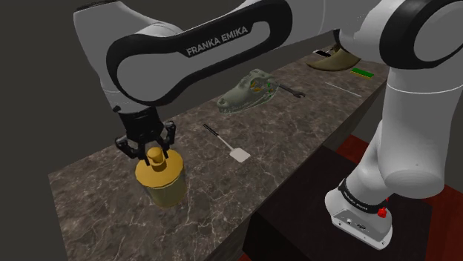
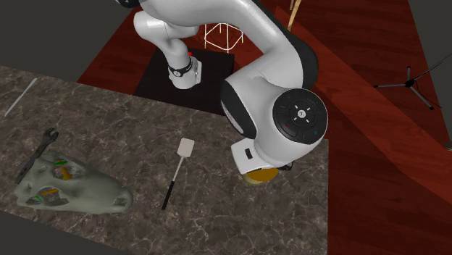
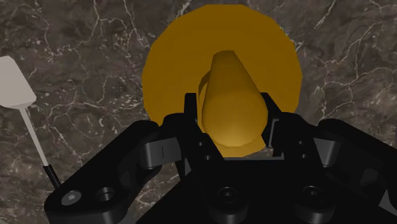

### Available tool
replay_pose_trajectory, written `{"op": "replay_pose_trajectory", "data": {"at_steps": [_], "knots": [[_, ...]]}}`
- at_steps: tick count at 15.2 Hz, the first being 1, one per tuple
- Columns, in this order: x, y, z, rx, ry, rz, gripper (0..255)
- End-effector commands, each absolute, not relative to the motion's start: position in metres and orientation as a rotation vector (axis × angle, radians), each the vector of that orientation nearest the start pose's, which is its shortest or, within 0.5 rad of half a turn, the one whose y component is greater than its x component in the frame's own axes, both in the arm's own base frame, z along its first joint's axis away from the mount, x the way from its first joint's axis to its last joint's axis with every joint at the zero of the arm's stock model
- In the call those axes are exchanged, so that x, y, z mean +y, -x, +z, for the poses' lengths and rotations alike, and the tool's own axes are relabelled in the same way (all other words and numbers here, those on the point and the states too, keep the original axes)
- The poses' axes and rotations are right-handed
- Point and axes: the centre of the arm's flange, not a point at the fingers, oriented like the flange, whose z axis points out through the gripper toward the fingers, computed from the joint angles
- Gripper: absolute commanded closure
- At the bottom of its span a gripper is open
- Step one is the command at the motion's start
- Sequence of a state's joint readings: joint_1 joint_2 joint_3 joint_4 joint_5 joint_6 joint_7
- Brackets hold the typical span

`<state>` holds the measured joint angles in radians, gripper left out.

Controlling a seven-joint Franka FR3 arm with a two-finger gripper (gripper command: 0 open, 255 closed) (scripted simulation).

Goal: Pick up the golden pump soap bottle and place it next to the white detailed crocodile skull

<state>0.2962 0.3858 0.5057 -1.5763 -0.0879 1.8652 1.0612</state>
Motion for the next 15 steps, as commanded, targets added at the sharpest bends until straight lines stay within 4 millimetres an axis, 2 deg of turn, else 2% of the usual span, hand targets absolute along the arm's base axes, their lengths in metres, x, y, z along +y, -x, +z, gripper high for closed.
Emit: {"op": "replay_pose_trajectory", "data": {"at_steps": [1, 15], "knots": [[0.438, -0.487, 0.448, 0.401, 3.089, 0.170, 255], [0.438, -0.487, 0.522, 0.401, 3.089, 0.170, 255]]}}
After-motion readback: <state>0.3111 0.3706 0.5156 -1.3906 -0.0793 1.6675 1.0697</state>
